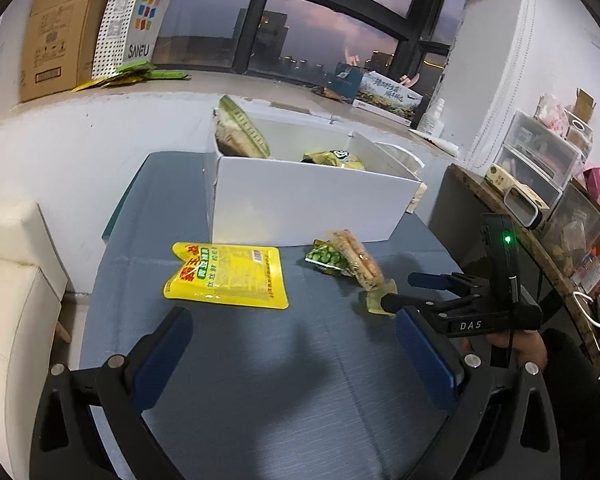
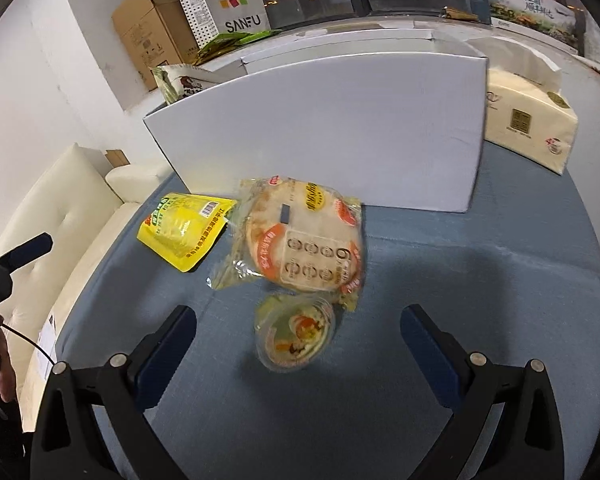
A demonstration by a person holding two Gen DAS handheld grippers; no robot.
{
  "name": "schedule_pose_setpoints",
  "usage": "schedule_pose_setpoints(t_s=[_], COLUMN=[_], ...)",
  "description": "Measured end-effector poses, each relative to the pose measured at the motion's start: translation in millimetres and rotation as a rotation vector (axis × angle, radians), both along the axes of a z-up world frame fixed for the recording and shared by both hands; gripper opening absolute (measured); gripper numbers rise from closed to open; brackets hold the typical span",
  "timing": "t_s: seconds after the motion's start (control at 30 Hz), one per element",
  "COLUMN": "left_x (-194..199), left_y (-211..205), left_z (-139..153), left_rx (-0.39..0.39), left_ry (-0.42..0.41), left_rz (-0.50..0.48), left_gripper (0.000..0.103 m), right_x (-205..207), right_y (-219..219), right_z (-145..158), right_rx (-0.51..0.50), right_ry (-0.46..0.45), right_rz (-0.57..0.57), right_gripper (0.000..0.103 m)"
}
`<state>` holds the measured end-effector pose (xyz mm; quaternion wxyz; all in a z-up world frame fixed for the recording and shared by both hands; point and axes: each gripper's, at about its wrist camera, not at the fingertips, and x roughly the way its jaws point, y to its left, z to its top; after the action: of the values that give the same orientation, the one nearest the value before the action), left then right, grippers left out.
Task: Organize snacks
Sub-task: 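Grasp the yellow pack with the left gripper while the right grasps the second jelly cup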
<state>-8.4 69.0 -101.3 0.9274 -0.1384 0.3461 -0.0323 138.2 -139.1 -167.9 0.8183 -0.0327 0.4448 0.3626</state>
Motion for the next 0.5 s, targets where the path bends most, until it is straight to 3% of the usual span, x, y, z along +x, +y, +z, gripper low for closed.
schedule_pose_setpoints(t_s=[0.13, 0.17, 0.2, 0.23, 0.5], left_x=[2, 2, 3, 4, 15], left_y=[2, 2, 2, 3, 8], left_z=[-5, -6, -8, -10, -23], left_rx=[-0.003, 0.0, 0.002, 0.003, 0.034], left_ry=[0.018, 0.023, 0.029, 0.034, 0.087], left_rz=[0.009, 0.009, 0.01, 0.01, 0.018], left_gripper=[0.103, 0.103, 0.103, 0.103, 0.103], right_x=[2, 2, 1, 1, -14], right_y=[7, 10, 12, 14, -9], right_z=[-8, -9, -11, -13, 1], right_rx=[-0.026, -0.031, -0.049, -0.072, -0.005], right_ry=[0.016, 0.017, 0.013, 0.007, -0.008], right_rz=[0.011, 0.021, 0.026, 0.025, 0.017], right_gripper=[0.097, 0.083, 0.057, 0.051, 0.05])
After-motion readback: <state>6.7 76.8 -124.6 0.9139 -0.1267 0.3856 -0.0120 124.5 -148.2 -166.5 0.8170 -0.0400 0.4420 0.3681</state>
